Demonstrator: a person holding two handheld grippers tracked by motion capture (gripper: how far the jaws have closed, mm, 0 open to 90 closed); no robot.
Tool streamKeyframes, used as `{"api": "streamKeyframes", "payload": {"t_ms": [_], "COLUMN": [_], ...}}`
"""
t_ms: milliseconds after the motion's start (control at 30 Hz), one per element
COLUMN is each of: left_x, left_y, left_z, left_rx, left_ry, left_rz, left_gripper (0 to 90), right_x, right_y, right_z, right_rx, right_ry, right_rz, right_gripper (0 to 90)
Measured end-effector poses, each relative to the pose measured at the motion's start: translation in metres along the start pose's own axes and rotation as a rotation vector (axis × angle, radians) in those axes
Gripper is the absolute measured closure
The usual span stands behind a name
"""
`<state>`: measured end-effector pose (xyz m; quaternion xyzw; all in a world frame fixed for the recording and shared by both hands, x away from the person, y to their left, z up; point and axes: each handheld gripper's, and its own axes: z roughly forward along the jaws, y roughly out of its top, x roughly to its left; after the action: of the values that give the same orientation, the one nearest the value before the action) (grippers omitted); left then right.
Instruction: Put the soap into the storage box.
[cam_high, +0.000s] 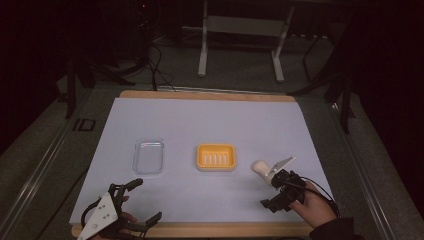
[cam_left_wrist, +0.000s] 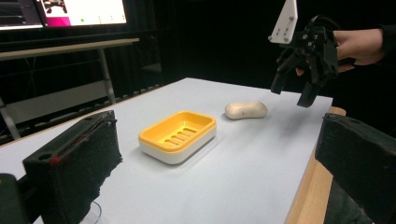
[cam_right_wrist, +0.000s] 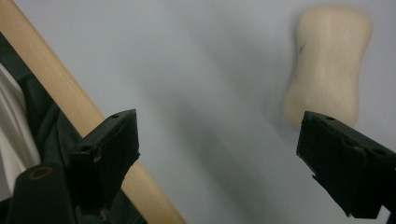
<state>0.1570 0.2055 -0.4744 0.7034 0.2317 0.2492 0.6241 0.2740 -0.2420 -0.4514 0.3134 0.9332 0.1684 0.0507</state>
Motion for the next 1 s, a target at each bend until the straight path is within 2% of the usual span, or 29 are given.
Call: {"api": "streamKeyframes", "payload": {"t_ms": [200,433,533,633,733,833,1000], "left_x": [0.0,0.0,0.0,0.0,0.0,0.0,0.0], "left_y": [0.0,0.0,0.0,0.0,0.0,-0.001,-0.001], "left_z": [0.001,0.0,0.001,0.001,0.001,0.001,0.001], "left_rx": [0.004,0.005,0.007,0.007,0.008,0.009,0.012], "left_ry": [-0.002,0.0,0.0,0.001,0.001,0.0,-0.001], "left_rz": [-0.002,-0.004,-0.004,-0.004,-0.002,-0.002,-0.001], "left_gripper": [0.1,0.1,0.1,0.1,0.1,0.1,0.1], "right_x": [-0.008,-0.014,-0.018,-0.02,-0.028,-0.032,-0.039], "right_y": [-0.003,-0.005,-0.005,-0.006,-0.006,-0.007,-0.008], "right_z": [0.002,0.004,0.007,0.009,0.009,0.011,0.013], "right_rx": [0.074,0.124,0.169,0.186,0.198,0.232,0.269], "right_ry": [0.009,0.019,0.028,0.02,0.033,0.043,0.019], "right_rz": [0.035,0.042,0.059,0.066,0.085,0.101,0.107], "right_gripper": [12.6,12.6,11.6,11.5,11.8,12.7,12.8]}}
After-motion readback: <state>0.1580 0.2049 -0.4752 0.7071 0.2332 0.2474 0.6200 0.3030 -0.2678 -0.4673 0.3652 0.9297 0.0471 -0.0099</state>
